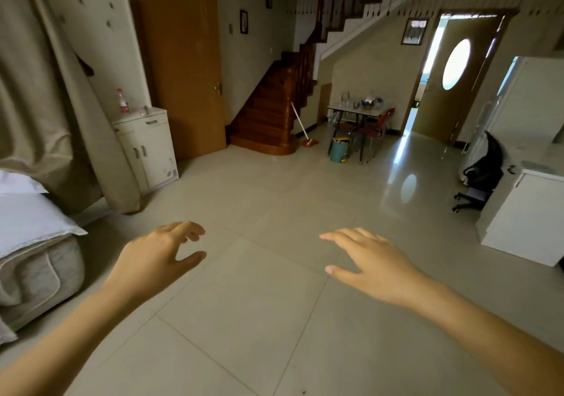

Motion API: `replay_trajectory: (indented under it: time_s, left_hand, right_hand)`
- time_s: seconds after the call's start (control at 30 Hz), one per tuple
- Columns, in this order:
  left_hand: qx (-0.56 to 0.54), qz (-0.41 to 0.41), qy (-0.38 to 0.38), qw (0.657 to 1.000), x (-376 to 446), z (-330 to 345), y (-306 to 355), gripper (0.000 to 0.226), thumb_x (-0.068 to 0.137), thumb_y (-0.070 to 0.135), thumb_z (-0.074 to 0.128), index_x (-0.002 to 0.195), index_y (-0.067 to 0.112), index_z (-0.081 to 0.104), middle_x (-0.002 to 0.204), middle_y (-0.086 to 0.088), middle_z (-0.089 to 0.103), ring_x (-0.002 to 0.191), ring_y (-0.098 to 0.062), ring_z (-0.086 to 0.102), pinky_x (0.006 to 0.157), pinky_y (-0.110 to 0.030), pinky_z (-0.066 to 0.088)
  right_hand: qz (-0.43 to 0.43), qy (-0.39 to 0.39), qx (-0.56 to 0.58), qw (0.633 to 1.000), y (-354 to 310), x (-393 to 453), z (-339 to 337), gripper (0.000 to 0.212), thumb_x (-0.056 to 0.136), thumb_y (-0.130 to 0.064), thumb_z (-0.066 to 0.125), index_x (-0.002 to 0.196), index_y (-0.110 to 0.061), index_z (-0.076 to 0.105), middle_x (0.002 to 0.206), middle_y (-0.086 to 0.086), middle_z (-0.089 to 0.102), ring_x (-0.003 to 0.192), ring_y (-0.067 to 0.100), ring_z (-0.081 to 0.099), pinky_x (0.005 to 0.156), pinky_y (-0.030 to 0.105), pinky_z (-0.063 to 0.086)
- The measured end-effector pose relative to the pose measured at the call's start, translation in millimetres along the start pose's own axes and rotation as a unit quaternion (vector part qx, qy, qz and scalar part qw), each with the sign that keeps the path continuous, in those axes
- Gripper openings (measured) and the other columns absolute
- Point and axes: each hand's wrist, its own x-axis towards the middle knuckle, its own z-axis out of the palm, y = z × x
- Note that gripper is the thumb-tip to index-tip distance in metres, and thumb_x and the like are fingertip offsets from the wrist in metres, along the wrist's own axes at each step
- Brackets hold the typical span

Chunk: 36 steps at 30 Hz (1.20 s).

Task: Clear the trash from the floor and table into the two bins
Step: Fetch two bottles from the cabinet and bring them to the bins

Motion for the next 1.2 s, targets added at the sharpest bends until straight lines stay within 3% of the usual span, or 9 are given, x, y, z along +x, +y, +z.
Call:
replay_trajectory:
  time_s: [0.17, 0.43, 0.53, 0.8, 1.2]
  left_hand:
    - [0.005, -0.027, 0.009, 1.0, 86, 18, -13, 0.041, 0.083, 0.051, 0.063, 0.119, 0.034, 0.056, 0.112, 0.014, 0.064, 0.094, -0.004, 0.06, 0.066, -0.015, 0.04]
    - [-0.009, -0.069, 0.006, 0.998, 191, 59, -51, 0.042, 0.085, 0.053, 0.059, 0.122, 0.037, 0.051, 0.113, 0.018, 0.061, 0.099, -0.002, 0.059, 0.068, -0.015, 0.044]
    - [-0.009, -0.08, 0.006, 0.997, 225, 72, -83, 0.041, 0.084, 0.053, 0.06, 0.121, 0.037, 0.051, 0.113, 0.019, 0.061, 0.096, 0.0, 0.057, 0.064, -0.013, 0.037]
    - [-0.032, -0.14, 0.003, 0.99, 322, 105, -204, 0.039, 0.084, 0.05, 0.062, 0.12, 0.036, 0.053, 0.111, 0.018, 0.061, 0.09, 0.002, 0.052, 0.066, -0.017, 0.04]
    - [-0.007, -0.179, 0.004, 0.984, 455, 97, -333, 0.039, 0.086, 0.052, 0.059, 0.121, 0.038, 0.05, 0.116, 0.022, 0.059, 0.102, -0.001, 0.058, 0.071, -0.015, 0.039]
  right_hand:
    - [-0.02, -0.012, 0.014, 1.0, 61, 97, 14, 0.055, 0.091, -0.056, 0.044, 0.142, -0.04, 0.028, 0.14, -0.02, 0.038, 0.131, 0.006, 0.033, 0.101, 0.028, 0.033]
    - [-0.069, -0.036, 0.022, 0.997, 102, 235, 36, 0.055, 0.091, -0.056, 0.044, 0.142, -0.038, 0.03, 0.142, -0.018, 0.038, 0.132, 0.008, 0.034, 0.103, 0.029, 0.033]
    - [-0.089, -0.046, 0.021, 0.995, 104, 293, 45, 0.055, 0.092, -0.054, 0.045, 0.142, -0.037, 0.03, 0.142, -0.017, 0.039, 0.131, 0.008, 0.034, 0.102, 0.029, 0.033]
    - [-0.12, -0.077, 0.022, 0.989, 93, 465, 87, 0.056, 0.092, -0.054, 0.045, 0.142, -0.036, 0.03, 0.141, -0.018, 0.039, 0.129, 0.007, 0.036, 0.1, 0.029, 0.035]
    - [-0.159, -0.077, 0.082, 0.981, 57, 686, 110, 0.055, 0.091, -0.052, 0.049, 0.142, -0.038, 0.032, 0.14, -0.02, 0.038, 0.126, 0.003, 0.038, 0.098, 0.025, 0.037]
